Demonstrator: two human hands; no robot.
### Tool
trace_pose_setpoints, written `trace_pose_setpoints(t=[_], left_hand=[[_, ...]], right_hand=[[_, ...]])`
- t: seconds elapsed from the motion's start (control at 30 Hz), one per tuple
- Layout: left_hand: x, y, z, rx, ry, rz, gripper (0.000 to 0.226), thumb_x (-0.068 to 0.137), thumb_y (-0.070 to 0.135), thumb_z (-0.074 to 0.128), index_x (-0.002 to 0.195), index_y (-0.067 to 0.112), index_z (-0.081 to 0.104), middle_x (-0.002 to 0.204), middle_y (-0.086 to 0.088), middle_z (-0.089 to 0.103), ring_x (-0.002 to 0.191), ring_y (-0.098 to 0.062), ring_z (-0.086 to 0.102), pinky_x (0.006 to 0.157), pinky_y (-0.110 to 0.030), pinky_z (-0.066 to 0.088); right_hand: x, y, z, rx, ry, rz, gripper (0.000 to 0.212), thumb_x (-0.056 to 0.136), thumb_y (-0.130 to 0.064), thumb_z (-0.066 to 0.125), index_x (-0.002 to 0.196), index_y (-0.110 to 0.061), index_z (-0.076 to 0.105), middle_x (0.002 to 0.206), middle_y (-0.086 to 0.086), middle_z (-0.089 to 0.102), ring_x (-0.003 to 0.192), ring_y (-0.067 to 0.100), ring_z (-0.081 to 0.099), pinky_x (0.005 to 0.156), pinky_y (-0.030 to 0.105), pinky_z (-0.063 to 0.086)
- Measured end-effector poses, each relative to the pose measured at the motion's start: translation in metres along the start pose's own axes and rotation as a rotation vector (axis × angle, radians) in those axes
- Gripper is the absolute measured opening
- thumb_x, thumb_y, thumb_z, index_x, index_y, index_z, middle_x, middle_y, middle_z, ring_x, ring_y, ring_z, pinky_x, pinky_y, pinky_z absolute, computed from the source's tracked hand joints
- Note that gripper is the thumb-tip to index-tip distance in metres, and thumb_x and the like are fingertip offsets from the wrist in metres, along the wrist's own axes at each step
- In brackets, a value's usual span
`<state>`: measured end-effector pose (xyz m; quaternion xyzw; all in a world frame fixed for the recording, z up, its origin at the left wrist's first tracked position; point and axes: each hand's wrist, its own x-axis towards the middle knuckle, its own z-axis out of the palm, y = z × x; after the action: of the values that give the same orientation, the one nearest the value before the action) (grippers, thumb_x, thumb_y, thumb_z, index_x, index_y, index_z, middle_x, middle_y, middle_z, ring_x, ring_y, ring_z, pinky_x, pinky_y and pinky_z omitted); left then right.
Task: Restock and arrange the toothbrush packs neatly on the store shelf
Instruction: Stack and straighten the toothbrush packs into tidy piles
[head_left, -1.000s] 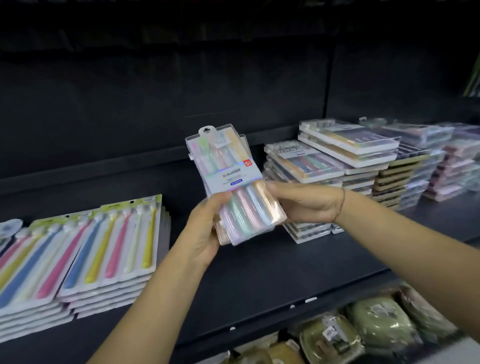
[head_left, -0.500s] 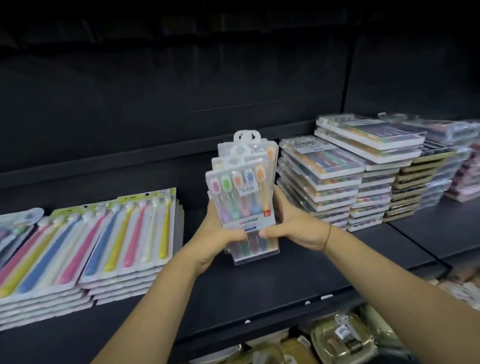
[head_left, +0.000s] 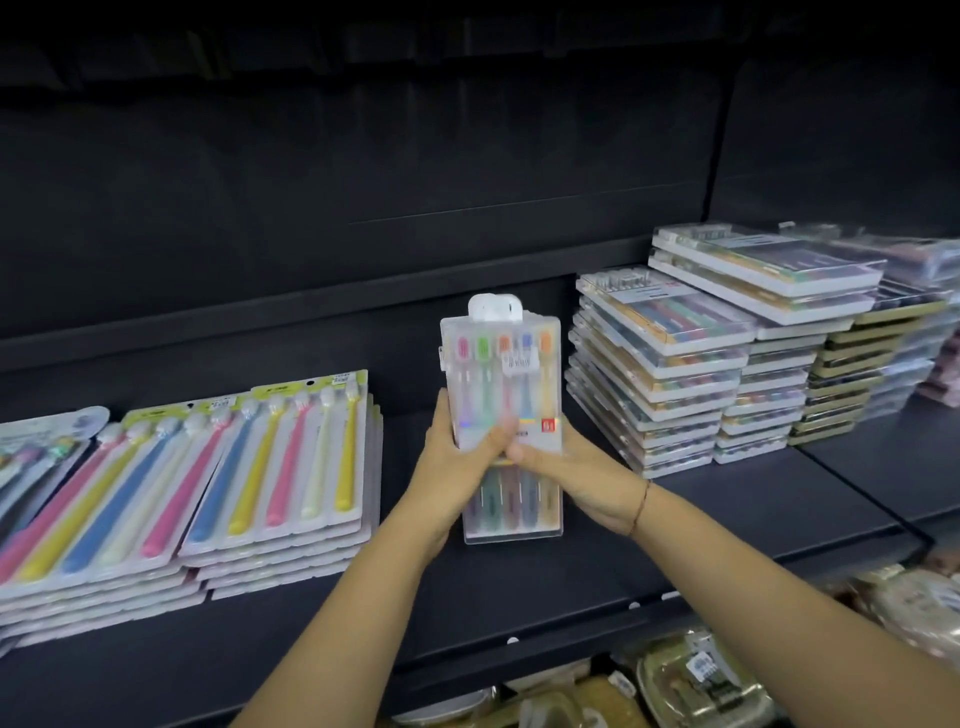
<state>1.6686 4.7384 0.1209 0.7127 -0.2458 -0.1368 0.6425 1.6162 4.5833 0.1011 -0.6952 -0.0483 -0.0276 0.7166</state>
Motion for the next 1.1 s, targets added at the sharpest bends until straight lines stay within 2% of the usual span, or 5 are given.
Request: trace_pose_setpoints(t=[0.17, 0.27, 0.5, 0.73, 1.1], left_hand=[[0.009, 0.012, -0.018, 0.068, 0.155, -0.367, 0.092, 0.061, 0.084, 0.061, 0.128, 0.021, 0.056, 0.115, 0.0, 0.068, 0.101, -0.019, 0.068, 0.09, -0.037, 0.054], [0.006, 0.01, -0.023, 0.083, 0.163, -0.467, 0.047, 0.094, 0.055, 0.053, 0.119, 0.016, 0.06, 0.106, -0.001, 0.068, 0.09, -0.014, 0.066, 0.07, -0.025, 0.051], [-0.013, 0.007, -0.029, 0.224, 0.121, -0.251, 0.034, 0.097, 0.037, 0.052, 0.13, 0.028, 0.053, 0.12, 0.008, 0.064, 0.106, -0.011, 0.061, 0.094, -0.026, 0.049], [-0.033, 0.005, -0.108, 1.219, 0.077, -0.165, 0.079, 0.092, 0.071, 0.021, 0.157, 0.03, 0.006, 0.165, 0.006, -0.004, 0.151, -0.015, -0.01, 0.122, -0.043, -0.004], [-0.037, -0.004, -0.123, 1.274, -0.138, -0.204, 0.089, 0.081, 0.078, 0.011, 0.155, 0.032, -0.006, 0.164, 0.009, -0.01, 0.151, -0.016, -0.01, 0.122, -0.044, -0.002]], right_hand=[[0.019, -0.018, 0.022, 0.179, 0.008, 0.264, 0.043, 0.089, -0.038, 0.065, 0.127, -0.017, 0.063, 0.118, 0.006, 0.07, 0.111, 0.021, 0.066, 0.099, 0.037, 0.051], [0.036, -0.014, 0.032, 0.236, 0.08, 0.385, 0.04, 0.092, -0.038, 0.063, 0.123, -0.013, 0.066, 0.115, 0.012, 0.071, 0.106, 0.027, 0.068, 0.093, 0.041, 0.054], [0.054, -0.007, 0.038, 0.252, 0.222, 0.404, 0.031, 0.098, -0.025, 0.055, 0.119, -0.004, 0.065, 0.109, 0.017, 0.071, 0.086, 0.026, 0.068, 0.075, 0.036, 0.057], [0.019, 0.012, 0.037, 0.236, 0.157, 0.283, 0.076, 0.085, -0.047, 0.067, 0.147, -0.026, 0.028, 0.128, -0.012, 0.064, 0.114, 0.007, 0.062, 0.103, 0.034, 0.044], [0.013, 0.023, 0.052, -0.38, 0.029, -0.042, 0.111, 0.072, -0.01, 0.086, 0.152, -0.038, 0.014, 0.139, -0.019, 0.051, 0.128, 0.002, 0.05, 0.106, 0.026, 0.043]])
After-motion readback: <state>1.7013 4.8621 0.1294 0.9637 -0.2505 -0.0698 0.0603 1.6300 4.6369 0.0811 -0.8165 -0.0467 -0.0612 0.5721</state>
